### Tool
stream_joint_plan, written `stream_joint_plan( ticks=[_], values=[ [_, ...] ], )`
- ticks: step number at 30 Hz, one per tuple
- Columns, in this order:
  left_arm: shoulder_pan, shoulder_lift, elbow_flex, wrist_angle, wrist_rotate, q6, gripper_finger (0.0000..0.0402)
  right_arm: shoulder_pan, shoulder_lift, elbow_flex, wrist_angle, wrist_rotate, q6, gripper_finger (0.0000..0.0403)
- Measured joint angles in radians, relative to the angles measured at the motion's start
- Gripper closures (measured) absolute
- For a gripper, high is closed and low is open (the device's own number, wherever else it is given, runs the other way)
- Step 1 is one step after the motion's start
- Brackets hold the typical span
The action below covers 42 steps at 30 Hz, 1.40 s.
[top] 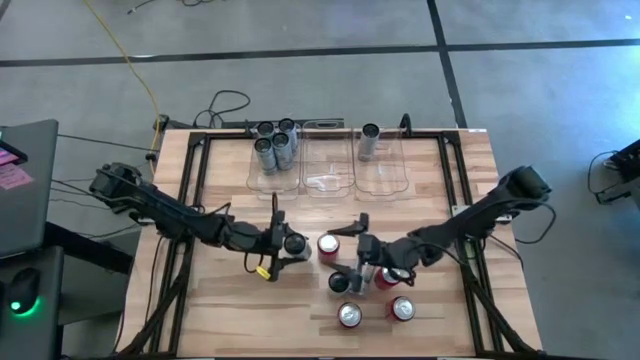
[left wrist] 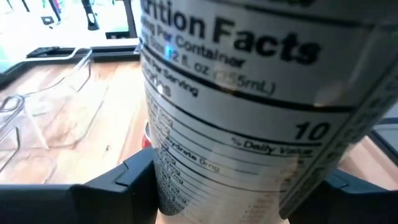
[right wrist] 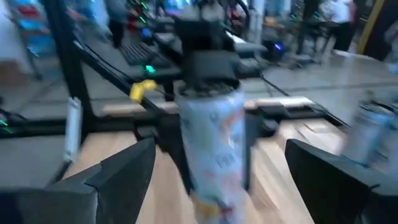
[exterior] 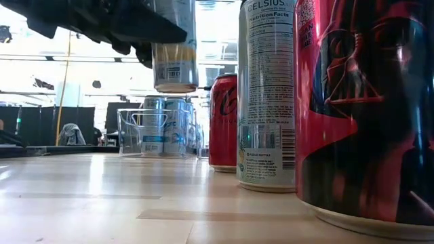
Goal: Sort soda cans
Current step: Put the white-yellow soda can into the right transparent bin
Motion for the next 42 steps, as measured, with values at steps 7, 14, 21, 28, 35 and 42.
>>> stream_joint_plan(
  ticks=[7,14,21,28,35,42],
  values=[
    [0.034,0.001,0.000,-0.023,-0.001,-0.008,0.0157,-0.116,0.046,0.011,0.070,-0.243,0.035,0.0005],
    [0.035,0.002,0.000,-0.025,-0.001,-0.010,0.0157,-0.195,0.045,0.038,0.070,-0.365,0.073,0.0004],
    [0.059,0.002,0.000,-0.010,-0.002,-0.033,0.0155,-0.219,0.045,0.053,0.016,-0.388,0.060,0.0003],
    [0.111,0.002,0.000,0.000,-0.002,-0.100,0.0151,-0.244,0.045,0.053,0.012,-0.387,0.046,0.0003],
    [0.164,0.001,0.014,0.035,0.050,-0.102,0.0149,-0.323,0.045,0.053,0.003,-0.464,0.041,0.0003],
    [0.213,0.003,0.094,-0.043,0.087,-0.081,0.0149,-0.396,0.045,0.053,-0.010,-0.570,0.057,0.0008]
  ],
)
